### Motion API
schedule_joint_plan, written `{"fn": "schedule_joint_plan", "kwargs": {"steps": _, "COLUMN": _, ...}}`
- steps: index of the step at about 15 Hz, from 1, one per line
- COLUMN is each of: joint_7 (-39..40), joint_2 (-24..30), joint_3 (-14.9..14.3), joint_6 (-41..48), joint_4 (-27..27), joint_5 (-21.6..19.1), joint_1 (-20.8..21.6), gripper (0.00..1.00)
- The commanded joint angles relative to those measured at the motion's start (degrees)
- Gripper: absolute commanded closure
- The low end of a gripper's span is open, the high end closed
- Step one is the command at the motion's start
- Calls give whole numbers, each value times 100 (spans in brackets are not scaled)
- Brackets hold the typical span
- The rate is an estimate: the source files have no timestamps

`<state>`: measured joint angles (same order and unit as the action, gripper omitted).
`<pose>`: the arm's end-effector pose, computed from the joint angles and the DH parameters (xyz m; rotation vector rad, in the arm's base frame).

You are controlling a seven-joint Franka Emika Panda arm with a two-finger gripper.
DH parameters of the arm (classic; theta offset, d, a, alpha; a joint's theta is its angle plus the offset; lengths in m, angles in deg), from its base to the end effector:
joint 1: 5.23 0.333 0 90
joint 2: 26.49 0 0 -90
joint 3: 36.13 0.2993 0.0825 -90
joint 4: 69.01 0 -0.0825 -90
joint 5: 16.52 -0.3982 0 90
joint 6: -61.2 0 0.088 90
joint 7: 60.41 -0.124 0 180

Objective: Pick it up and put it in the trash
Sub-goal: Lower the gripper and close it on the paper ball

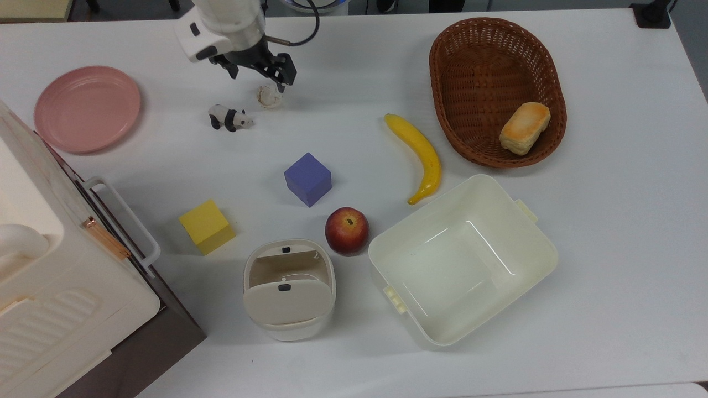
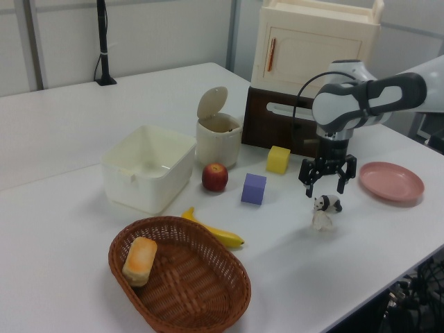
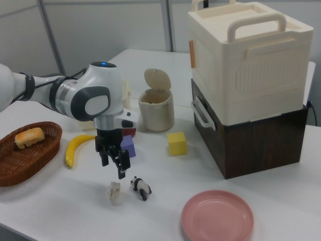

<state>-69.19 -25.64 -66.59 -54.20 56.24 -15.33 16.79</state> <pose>0.5149 -0.0780 0.3393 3.0881 -0.4501 -0.2487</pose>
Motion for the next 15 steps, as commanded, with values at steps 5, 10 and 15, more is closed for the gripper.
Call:
{"fn": "schedule_joint_plan", "kwargs": {"steps": 5, "joint_7": -88, "joint_2": -313, "joint_3": 442, "joint_6": -387, "joint_4": 159, "joint_5": 223, "joint_1": -336, "gripper": 0}}
{"fn": "schedule_joint_plan", "kwargs": {"steps": 10, "joint_7": -88, "joint_2": -278, "joint_3": 1893, "joint_6": -387, "joint_4": 158, "joint_5": 241, "joint_1": -1788, "gripper": 0}}
{"fn": "schedule_joint_plan", "kwargs": {"steps": 15, "joint_7": -88, "joint_2": -243, "joint_3": 2087, "joint_6": -387, "joint_4": 167, "joint_5": 241, "joint_1": -2053, "gripper": 0}}
